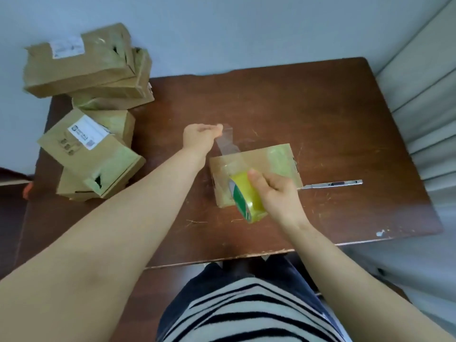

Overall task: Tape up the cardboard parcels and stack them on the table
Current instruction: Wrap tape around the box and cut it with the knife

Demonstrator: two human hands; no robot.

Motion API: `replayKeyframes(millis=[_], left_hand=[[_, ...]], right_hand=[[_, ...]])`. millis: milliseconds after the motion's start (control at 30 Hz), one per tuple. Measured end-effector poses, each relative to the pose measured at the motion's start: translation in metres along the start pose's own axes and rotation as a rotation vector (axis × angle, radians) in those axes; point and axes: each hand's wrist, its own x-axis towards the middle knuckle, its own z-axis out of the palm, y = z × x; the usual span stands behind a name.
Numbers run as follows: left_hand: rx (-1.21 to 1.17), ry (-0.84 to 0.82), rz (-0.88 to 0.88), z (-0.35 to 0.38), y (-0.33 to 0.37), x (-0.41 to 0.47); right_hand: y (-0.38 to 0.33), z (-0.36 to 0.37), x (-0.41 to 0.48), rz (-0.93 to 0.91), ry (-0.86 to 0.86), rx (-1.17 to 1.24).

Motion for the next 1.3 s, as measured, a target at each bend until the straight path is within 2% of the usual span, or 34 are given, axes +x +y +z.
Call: replayKeyframes(millis=[100, 300, 467, 900, 1033, 1167, 1300], left_hand=[[0.04, -0.093, 0.036, -0.006, -0.004, 0.007], [0.096, -0.214, 0.022, -0.007, -0.032, 0.015], [0.172, -0.238, 0.018, -0.005, -0.045, 0.022], [0.28, -0.199, -0.017, -0.001, -0.064, 0.018], [0.462, -0.144, -0.029, 0.001, -0.061, 0.018], [0.704, -0.189, -0.02, 0.008, -0.057, 0.02], [0.857, -0.168, -0.036, 0.014, -0.056, 0.02]], right_hand=[[0.001, 0.006, -0.009, 0.028, 0.044, 0.022], [0.011, 0.023, -0.02, 0.067, 0.124, -0.125], [0.015, 0.031, -0.022, 0.129, 0.151, -0.191], [0.025, 0.038, -0.022, 0.15, 0.172, -0.389], [0.031, 0.039, -0.018, 0.204, 0.138, -0.368], [0.037, 0.038, -0.014, 0.272, 0.115, -0.235], [0.04, 0.037, -0.014, 0.289, 0.096, -0.187]])
